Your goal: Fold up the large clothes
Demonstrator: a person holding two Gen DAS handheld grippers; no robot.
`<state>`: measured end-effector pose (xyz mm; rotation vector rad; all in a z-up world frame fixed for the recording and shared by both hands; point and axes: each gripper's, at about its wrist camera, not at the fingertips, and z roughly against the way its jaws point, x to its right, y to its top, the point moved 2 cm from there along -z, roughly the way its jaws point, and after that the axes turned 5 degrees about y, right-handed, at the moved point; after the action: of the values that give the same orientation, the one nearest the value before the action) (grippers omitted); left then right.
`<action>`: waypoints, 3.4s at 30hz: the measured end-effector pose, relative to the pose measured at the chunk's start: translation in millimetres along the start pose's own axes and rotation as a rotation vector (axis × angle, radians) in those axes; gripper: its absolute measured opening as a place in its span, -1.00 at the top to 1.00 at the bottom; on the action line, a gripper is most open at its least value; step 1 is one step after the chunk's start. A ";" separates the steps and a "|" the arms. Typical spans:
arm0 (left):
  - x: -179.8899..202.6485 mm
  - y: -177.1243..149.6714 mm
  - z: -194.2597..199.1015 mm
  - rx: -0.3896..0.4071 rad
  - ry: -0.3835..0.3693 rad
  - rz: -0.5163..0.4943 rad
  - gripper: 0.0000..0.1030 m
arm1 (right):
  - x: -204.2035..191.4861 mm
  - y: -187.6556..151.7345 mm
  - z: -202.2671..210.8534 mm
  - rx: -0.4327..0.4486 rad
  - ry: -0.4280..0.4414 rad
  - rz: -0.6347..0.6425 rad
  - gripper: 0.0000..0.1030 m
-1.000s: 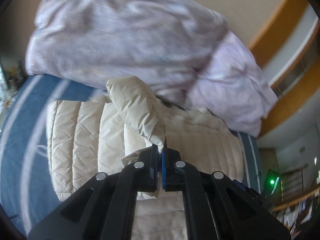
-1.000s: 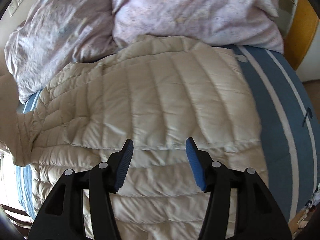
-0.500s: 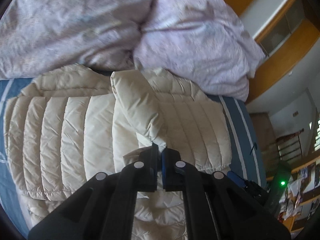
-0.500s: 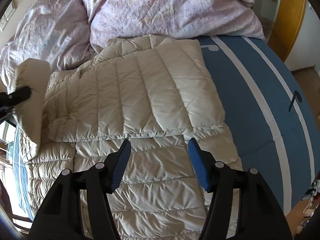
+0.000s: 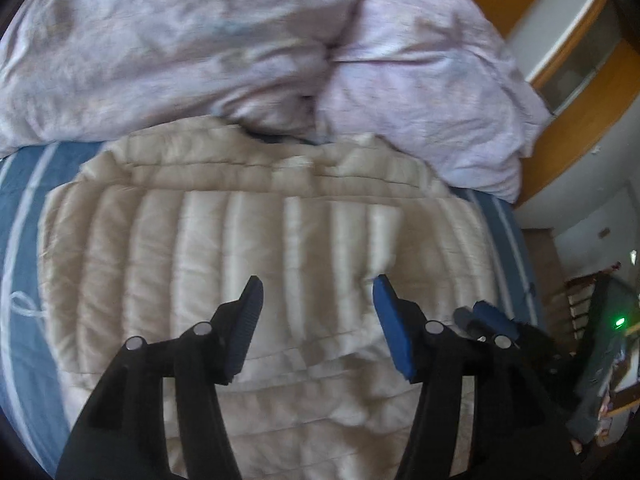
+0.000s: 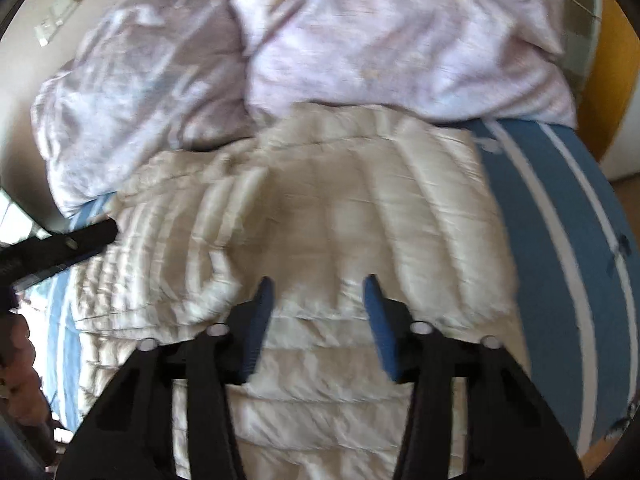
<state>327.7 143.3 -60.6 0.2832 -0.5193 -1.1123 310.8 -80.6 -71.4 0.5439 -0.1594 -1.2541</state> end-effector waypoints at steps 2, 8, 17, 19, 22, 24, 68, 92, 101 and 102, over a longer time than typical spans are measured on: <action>-18.0 -3.4 0.0 -0.003 0.034 0.018 -0.11 | -12.2 2.7 -7.5 -0.007 0.029 0.023 0.52; -52.4 -16.4 0.6 -0.012 0.101 0.038 -0.11 | -48.9 10.0 -35.7 -0.039 0.065 0.075 0.69; -82.0 -24.2 0.7 -0.025 0.141 0.055 -0.11 | -52.0 5.4 -66.4 -0.099 -0.005 0.078 0.70; -85.9 -24.5 0.1 -0.028 0.143 0.057 -0.11 | -47.8 3.2 -73.5 -0.118 -0.033 0.072 0.70; -88.7 -25.4 -1.2 -0.031 0.153 0.052 -0.11 | -36.8 -1.8 -88.3 -0.168 -0.086 0.047 0.80; -90.8 -26.8 -1.6 -0.034 0.157 0.052 -0.11 | -25.0 -5.7 -98.8 -0.201 -0.106 0.007 0.82; -164.8 -269.1 76.0 -0.197 0.129 0.230 -0.39 | 177.1 -186.7 96.1 -0.399 0.105 -0.277 -0.38; -154.0 -317.2 79.1 -0.209 0.093 0.319 -0.19 | 183.3 -224.8 78.3 -0.519 0.245 -0.375 -0.01; -154.6 -314.4 76.9 -0.212 0.098 0.336 0.04 | 187.0 -225.6 74.4 -0.514 0.284 -0.390 0.21; -153.1 -313.8 77.5 -0.214 0.100 0.332 0.18 | 185.8 -224.9 75.4 -0.516 0.297 -0.385 0.35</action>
<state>-9.2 151.7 -180.4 0.0611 -0.3389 -0.8171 146.9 -322.3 -145.6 0.3088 0.5293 -1.4994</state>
